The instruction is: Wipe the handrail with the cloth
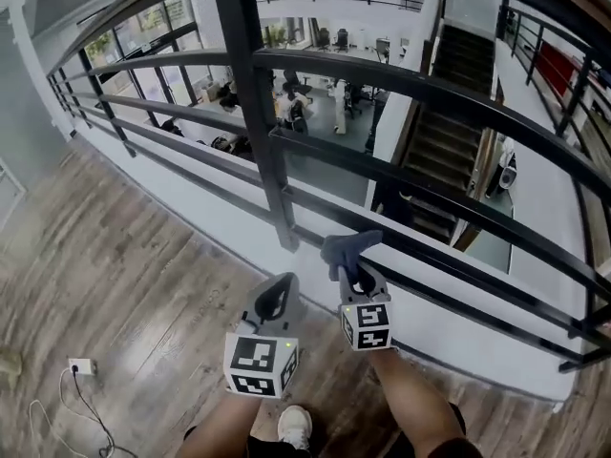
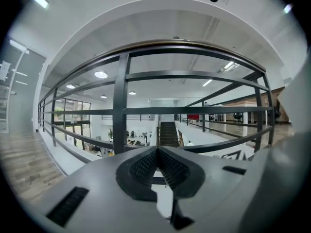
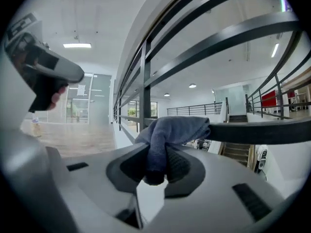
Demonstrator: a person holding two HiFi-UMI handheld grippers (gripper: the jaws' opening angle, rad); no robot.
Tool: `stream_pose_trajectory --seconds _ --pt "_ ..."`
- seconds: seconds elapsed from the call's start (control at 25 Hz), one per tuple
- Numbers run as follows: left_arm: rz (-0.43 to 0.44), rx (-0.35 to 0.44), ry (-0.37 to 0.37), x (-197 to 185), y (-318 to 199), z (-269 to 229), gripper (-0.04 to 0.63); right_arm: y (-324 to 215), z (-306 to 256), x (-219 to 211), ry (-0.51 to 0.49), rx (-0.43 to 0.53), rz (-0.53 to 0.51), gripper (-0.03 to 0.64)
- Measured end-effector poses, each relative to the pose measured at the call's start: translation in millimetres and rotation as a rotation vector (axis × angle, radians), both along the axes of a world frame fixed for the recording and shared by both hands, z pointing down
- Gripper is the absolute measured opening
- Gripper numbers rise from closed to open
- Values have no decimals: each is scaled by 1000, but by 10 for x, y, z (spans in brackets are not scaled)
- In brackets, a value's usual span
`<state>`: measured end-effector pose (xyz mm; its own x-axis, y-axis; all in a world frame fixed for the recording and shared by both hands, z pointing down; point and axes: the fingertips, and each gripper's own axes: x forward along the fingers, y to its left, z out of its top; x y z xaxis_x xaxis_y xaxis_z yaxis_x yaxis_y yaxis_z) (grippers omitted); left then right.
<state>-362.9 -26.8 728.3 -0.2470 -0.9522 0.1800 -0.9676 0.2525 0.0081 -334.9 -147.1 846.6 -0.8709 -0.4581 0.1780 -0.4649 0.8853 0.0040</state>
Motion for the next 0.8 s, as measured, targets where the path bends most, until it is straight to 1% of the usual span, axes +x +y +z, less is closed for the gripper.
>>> stream_pose_trajectory --seconds 0.2,0.32,0.48,0.6,0.68,0.8 --pt "-74 -2 30 -463 256 44 2 -16 344 -962 91 -75 -15 80" --pt "-102 0 46 -665 330 122 2 -110 573 -1358 143 -103 20 80" --pt "-123 13 80 -864 377 191 2 -311 901 -1608 225 -155 90 80" --pt "-122 18 94 -963 272 184 2 -399 1026 -1698 303 -155 105 80" --pt "-106 22 111 -1006 169 185 2 -456 1095 -1724 353 -152 124 80" --pt "-79 30 175 -1027 67 244 2 -542 1191 -1698 415 -151 150 80"
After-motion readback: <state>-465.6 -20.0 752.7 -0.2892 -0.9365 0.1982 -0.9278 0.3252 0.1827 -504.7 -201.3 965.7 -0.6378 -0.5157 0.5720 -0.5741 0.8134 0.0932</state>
